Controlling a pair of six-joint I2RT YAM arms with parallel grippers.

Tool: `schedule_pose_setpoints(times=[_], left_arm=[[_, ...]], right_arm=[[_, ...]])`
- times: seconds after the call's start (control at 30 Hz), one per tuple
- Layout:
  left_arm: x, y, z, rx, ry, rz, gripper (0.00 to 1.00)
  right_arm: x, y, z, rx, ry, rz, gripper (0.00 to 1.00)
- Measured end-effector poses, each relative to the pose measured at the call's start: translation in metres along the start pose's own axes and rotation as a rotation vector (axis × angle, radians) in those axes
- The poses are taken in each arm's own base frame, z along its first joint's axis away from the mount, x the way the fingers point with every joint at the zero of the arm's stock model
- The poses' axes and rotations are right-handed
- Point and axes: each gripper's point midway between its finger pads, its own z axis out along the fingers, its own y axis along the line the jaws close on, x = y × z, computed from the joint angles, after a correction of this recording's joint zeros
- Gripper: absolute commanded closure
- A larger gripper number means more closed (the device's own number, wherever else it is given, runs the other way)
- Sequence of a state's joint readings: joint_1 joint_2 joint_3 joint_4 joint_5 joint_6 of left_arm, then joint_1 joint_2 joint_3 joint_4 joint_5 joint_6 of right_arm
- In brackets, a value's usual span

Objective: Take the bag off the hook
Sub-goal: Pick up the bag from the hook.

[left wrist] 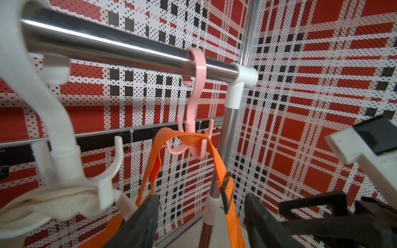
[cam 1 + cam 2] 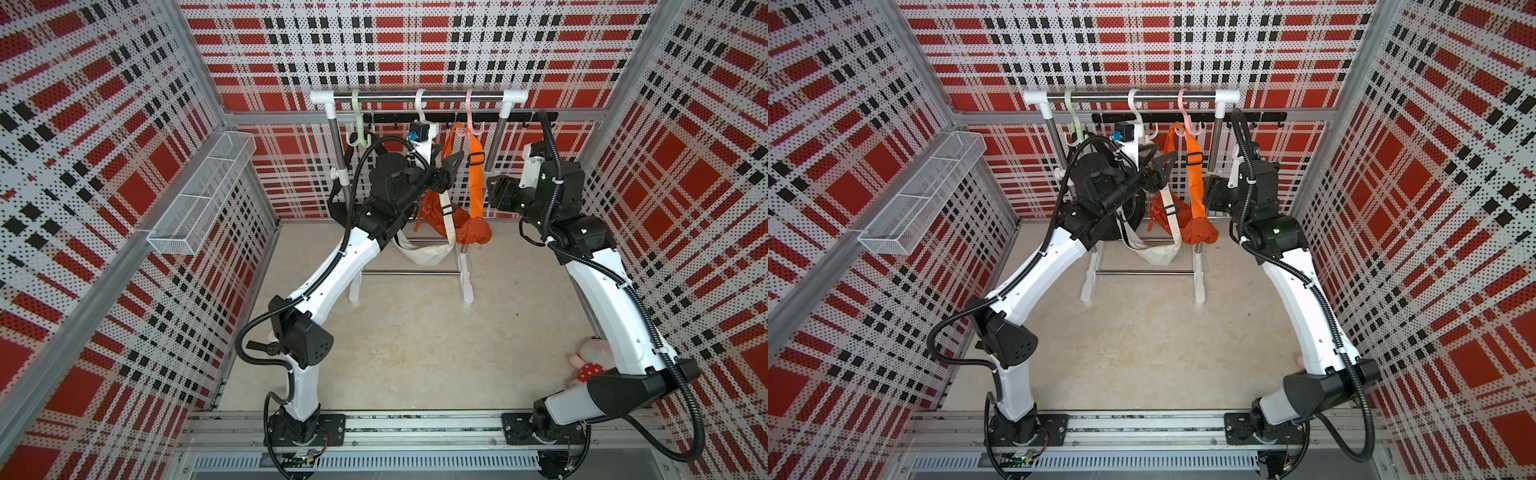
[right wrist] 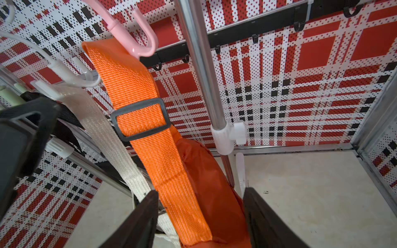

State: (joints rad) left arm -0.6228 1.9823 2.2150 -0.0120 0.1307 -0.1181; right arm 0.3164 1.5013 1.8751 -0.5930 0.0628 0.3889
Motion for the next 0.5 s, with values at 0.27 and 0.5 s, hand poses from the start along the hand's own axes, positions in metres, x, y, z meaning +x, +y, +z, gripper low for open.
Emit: schedule_pose_setpoints(times=[0.27,0.5], left_arm=[[0.022,0.029,0.025,-0.08,-0.002,-0.001,0.42],[0.031,0.058,0.035,-0.131,-0.042,-0.006,0.43]], right_arm=[[-0.009,0.019,0.002,-0.058,-0.038,-0.018,0.33],[-0.004,0.039,0.013,-0.099,-0.076,-0.057,0.29]])
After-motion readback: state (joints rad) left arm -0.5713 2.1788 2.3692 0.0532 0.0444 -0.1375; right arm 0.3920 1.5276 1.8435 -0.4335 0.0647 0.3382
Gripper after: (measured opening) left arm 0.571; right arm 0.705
